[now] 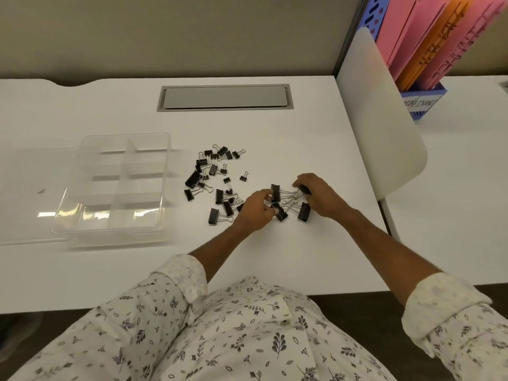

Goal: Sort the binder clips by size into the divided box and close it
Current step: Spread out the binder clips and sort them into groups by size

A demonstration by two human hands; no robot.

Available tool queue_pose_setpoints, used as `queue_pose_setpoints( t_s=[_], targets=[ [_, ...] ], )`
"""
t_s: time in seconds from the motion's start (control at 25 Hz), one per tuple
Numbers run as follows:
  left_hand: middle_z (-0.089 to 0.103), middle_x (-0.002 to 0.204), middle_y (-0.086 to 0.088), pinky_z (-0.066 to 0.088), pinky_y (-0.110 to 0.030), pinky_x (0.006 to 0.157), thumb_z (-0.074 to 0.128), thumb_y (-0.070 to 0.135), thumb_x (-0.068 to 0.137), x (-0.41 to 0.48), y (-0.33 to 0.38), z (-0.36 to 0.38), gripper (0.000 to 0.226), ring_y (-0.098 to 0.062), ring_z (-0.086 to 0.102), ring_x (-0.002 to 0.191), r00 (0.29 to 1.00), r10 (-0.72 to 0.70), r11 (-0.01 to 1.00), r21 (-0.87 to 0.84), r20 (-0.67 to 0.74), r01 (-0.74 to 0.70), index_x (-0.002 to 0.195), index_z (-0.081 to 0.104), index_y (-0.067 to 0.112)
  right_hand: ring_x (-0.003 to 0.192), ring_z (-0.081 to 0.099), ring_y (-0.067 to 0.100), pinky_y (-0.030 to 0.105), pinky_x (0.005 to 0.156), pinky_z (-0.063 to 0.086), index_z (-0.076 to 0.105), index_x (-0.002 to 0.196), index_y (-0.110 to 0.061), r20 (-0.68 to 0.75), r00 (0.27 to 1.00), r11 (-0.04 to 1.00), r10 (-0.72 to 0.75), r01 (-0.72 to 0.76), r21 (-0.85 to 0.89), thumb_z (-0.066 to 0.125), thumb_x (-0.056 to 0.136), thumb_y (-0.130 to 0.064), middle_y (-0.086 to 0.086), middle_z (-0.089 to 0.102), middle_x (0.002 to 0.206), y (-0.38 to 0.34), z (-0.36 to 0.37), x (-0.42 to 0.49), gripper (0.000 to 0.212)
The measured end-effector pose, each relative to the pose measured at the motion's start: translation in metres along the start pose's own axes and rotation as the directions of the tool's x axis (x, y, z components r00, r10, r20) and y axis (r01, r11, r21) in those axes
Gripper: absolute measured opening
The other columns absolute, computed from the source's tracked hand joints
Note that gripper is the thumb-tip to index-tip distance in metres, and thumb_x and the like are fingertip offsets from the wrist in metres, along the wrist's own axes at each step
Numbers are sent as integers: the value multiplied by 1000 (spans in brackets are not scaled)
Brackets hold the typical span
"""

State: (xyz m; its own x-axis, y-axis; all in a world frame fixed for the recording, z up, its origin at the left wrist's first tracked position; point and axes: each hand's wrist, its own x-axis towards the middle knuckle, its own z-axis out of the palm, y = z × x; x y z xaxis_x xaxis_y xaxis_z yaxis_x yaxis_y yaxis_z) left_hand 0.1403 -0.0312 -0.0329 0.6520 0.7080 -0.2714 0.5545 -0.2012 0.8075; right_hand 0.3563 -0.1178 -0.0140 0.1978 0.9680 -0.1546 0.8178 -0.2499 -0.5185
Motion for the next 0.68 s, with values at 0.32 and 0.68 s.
queue_pose_setpoints(
  t_s=[0.32,0.68],
  targets=[
    [61,125,-4,48,-21,77,64,20,95,-15,-3,-25,37,-14,64,87,975,12,1000,-12,-220,-15,131,59,11,147,36,34,57,115,31,63,129,-13,-113,987,985,-111,94,-147,57,89,6,11,52,149,-16,31,2,45],
    [47,147,-15,36,-41,115,52,-12,80,1,-73,-141,69,-33,40,138,937,-103,954,233,-333,188,146,45,5,148,35,31,50,120,30,51,145,-12,34,937,930,-347,348,-114,56,101,-15,11,45,155,-109,86,31,44]
  ],
)
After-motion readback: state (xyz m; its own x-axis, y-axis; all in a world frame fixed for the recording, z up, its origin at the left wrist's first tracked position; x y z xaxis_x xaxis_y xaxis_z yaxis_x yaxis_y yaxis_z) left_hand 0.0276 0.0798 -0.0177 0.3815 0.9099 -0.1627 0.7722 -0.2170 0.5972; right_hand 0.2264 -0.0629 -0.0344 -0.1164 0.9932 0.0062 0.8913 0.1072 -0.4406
